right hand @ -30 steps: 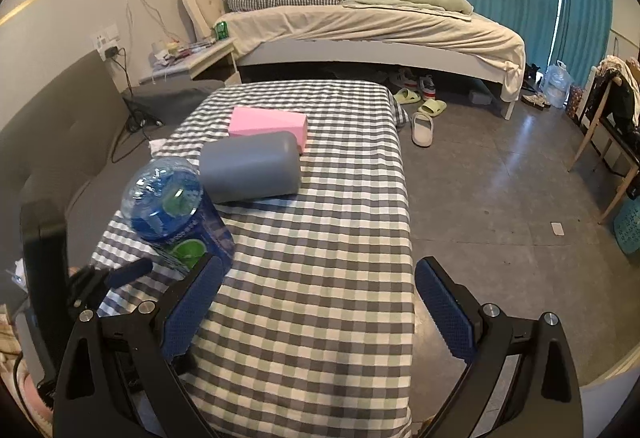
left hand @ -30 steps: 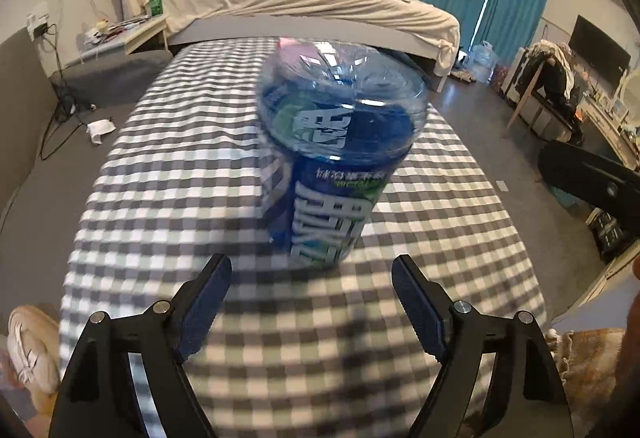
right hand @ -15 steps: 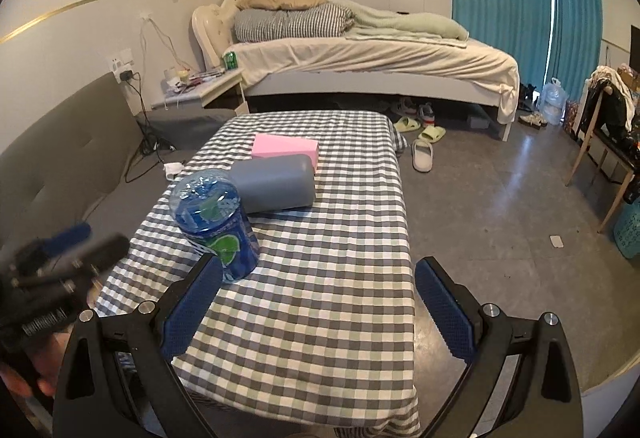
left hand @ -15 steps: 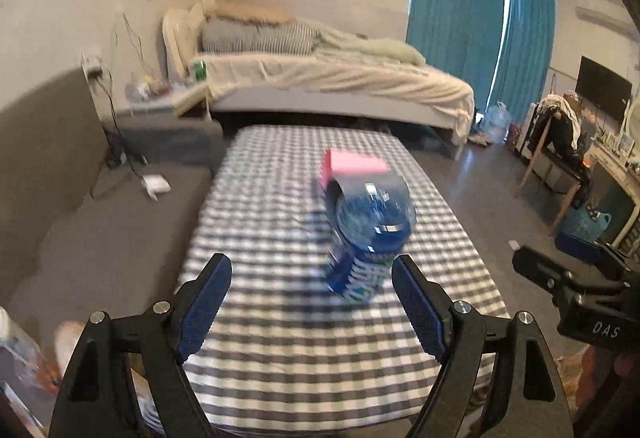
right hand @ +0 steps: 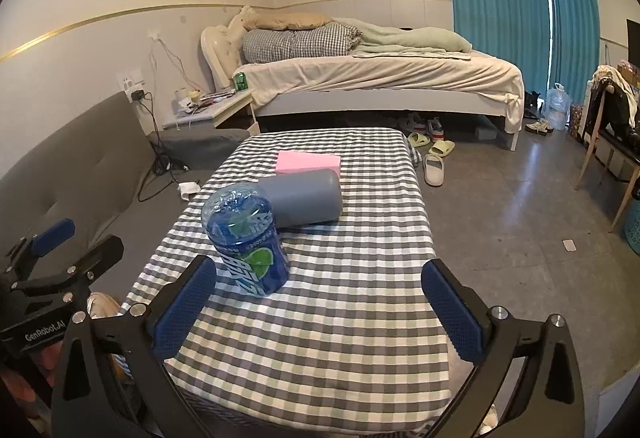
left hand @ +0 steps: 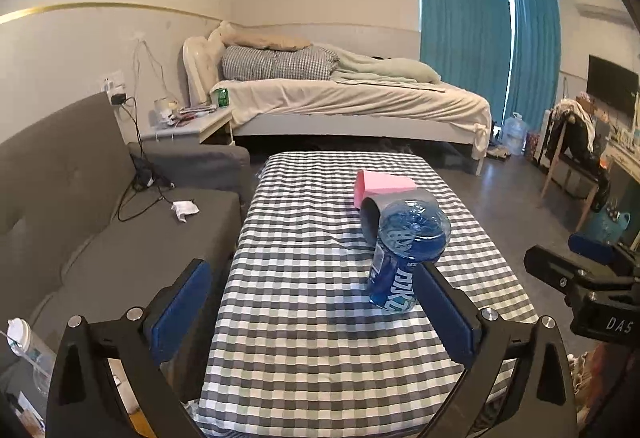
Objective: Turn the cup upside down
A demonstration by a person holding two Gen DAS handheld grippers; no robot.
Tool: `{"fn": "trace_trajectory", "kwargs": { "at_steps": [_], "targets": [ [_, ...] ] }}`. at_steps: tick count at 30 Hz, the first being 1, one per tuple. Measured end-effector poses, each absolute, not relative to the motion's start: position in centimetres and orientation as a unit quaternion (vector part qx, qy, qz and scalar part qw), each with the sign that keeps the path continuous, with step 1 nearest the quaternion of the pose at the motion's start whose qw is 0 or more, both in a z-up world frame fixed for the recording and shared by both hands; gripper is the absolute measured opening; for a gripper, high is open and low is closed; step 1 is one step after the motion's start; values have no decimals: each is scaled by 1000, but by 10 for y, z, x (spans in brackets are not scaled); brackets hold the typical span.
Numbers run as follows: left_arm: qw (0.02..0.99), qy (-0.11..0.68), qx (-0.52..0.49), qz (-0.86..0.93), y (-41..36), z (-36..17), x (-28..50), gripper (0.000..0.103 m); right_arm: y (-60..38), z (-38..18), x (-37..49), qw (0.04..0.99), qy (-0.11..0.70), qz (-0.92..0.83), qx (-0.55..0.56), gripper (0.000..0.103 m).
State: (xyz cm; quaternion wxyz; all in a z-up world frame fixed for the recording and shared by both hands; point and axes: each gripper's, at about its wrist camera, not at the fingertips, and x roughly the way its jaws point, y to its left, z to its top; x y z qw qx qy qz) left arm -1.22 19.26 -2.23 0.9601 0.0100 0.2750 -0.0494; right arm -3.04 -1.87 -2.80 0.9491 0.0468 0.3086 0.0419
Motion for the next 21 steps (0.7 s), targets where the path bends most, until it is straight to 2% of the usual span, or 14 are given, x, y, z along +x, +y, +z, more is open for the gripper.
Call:
{"fn": "trace_trajectory", "kwargs": {
  "at_steps": [21],
  "targets": [
    [957, 283, -5, -55, 194, -25, -13, 103, -11, -31, -32, 951, 306, 34, 14, 103]
  ]
}}
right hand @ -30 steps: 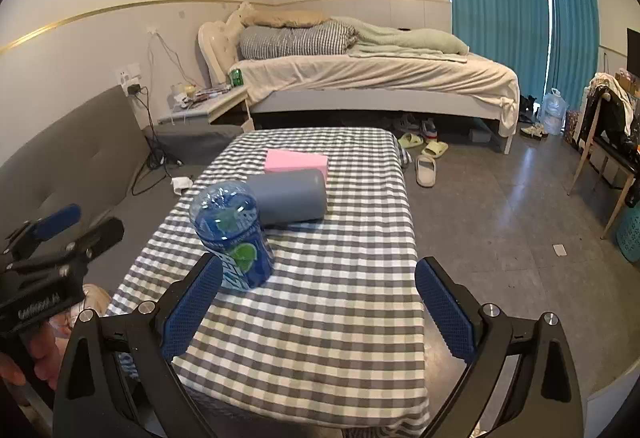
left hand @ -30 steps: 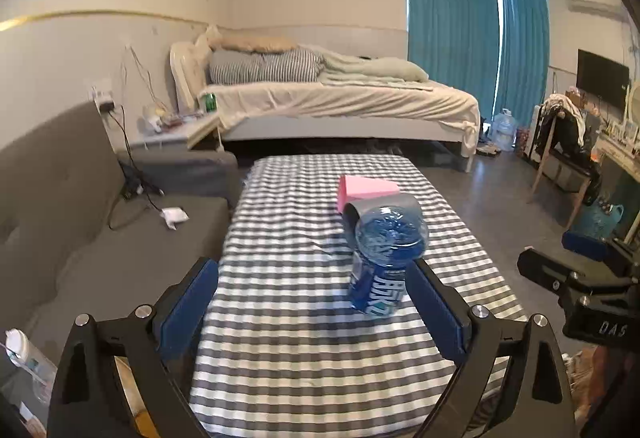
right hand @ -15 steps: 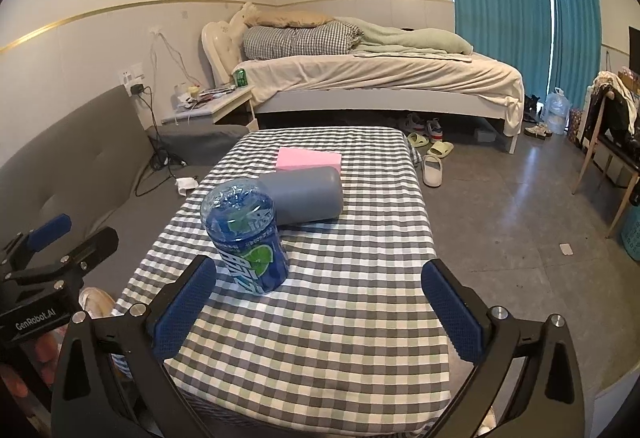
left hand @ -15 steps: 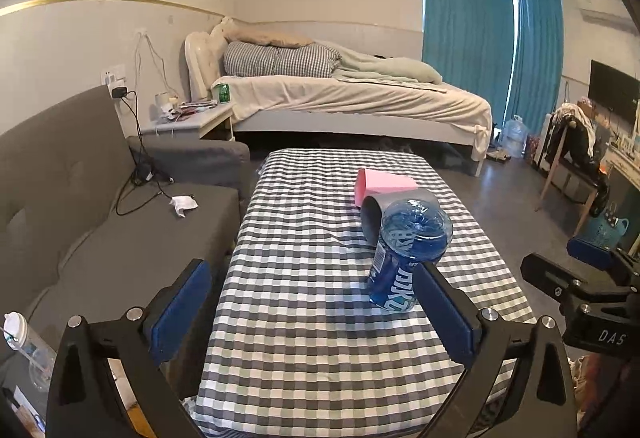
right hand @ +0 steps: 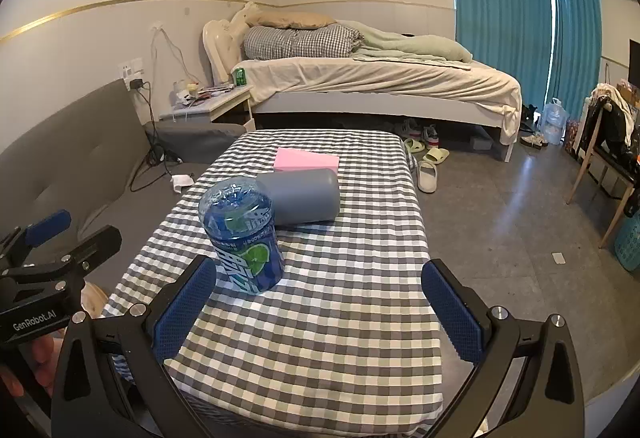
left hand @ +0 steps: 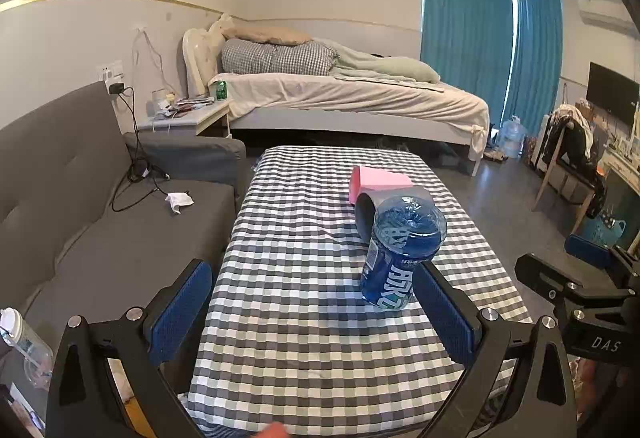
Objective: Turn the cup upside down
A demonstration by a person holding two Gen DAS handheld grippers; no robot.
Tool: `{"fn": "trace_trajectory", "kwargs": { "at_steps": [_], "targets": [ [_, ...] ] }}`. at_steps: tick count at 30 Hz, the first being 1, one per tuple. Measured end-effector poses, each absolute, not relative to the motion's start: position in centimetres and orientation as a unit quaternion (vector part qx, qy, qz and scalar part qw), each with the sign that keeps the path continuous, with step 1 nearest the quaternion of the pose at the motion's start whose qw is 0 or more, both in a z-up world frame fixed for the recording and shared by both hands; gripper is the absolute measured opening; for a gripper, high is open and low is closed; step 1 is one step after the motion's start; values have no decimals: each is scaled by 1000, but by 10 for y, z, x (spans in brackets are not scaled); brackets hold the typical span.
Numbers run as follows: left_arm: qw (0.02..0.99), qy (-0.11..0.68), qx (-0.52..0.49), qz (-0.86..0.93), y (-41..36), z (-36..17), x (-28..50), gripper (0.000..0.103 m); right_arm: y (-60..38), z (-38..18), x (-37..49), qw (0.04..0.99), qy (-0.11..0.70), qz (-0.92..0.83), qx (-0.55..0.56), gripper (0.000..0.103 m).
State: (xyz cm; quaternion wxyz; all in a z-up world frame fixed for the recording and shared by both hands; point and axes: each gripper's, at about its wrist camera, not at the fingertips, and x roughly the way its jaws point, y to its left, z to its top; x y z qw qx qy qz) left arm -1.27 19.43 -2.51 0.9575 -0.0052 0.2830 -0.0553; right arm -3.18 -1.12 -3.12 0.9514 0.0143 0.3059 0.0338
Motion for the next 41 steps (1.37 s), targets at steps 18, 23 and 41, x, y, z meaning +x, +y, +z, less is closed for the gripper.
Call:
{"fn": "trace_trajectory", "kwargs": {
  "at_steps": [18, 23, 41],
  "targets": [
    [958, 282, -3, -57, 193, -24, -13, 103, -10, -32, -31, 951, 308, 33, 8, 103],
    [958, 282, 0, -55, 193, -25, -14, 103, -9, -32, -31, 951, 308, 34, 8, 103],
    [954, 296, -6, -39, 194, -29, -12, 103, -12, -34, -32, 950, 309, 33, 5, 103]
  ]
}}
